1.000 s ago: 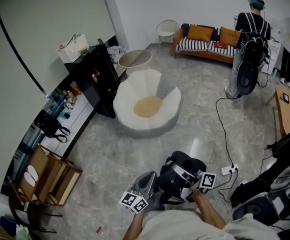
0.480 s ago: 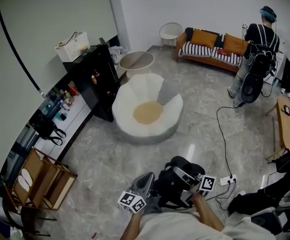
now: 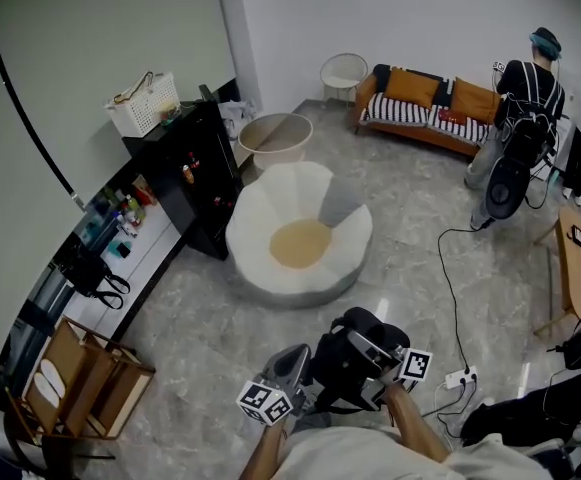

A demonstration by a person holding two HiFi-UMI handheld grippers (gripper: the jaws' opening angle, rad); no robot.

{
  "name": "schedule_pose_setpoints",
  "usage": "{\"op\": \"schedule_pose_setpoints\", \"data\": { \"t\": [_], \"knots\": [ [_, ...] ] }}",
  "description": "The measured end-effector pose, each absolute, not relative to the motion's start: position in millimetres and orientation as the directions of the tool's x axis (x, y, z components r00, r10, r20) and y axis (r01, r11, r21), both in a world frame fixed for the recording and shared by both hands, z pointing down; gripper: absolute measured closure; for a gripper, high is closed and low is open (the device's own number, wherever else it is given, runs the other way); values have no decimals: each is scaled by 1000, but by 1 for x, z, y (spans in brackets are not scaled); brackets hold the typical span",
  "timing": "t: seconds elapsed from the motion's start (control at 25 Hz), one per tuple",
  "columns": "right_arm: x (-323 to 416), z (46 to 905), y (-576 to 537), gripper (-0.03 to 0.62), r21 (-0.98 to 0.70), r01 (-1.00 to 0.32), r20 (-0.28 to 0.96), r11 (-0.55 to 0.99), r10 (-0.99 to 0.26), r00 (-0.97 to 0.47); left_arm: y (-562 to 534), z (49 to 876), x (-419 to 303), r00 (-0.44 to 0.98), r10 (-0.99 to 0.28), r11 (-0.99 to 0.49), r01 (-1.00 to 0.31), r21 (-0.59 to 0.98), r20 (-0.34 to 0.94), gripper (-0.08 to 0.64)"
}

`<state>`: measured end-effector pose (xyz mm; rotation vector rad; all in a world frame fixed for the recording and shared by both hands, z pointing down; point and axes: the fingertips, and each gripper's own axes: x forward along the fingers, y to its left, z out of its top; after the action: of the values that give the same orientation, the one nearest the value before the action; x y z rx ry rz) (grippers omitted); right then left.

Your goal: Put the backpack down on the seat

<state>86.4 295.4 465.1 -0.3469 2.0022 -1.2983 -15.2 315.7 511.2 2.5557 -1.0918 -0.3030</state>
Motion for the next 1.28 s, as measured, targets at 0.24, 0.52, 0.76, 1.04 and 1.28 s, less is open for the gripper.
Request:
{"op": "schedule_pose_setpoints", "data": {
  "t": [0.24,0.52,0.76,1.04,1.28],
  "knots": [
    [61,466,241,549,-875,144,-416,462,-565,-712,266,511,-39,685,-726,-649,-653,391,-60,528],
    [22,469,176,549,-872,151,-417,466,-544,-728,202,516,-72,690,-722,-653,-652,385,-57,528],
    [-9,471,146,549,-864,171,-428,473,-513,-744,170,524,-93,694,-718,-656,-653,379,-49,528],
    [-28,461,126,549,-848,179,-441,500,-475,-762,154,525,-108,676,-735,-639,-664,387,-53,528],
    [-33,453,104,549,-847,182,-448,499,-488,-749,137,519,-117,682,-730,-648,-671,361,-44,528]
  ]
}}
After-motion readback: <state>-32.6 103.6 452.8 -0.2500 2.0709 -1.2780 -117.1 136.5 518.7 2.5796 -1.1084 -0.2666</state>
